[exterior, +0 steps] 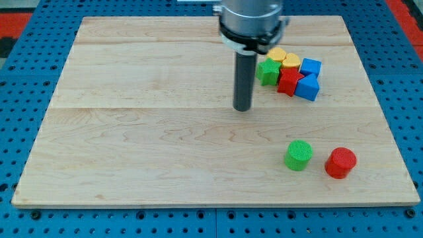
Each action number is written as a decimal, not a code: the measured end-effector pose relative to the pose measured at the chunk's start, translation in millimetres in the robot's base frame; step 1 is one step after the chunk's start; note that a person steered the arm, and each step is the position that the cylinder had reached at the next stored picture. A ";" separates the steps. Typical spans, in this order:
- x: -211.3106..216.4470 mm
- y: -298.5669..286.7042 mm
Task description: Push blue triangle above the green star
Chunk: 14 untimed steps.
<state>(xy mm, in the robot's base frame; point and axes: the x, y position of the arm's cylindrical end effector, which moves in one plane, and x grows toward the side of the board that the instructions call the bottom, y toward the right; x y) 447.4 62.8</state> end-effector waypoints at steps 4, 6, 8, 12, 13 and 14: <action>-23.5 119.3; -62.0 143.3; -110.9 -29.2; -71.3 -8.0; -71.3 -90.5; -71.3 -174.5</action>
<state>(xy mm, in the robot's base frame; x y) 376.2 -111.6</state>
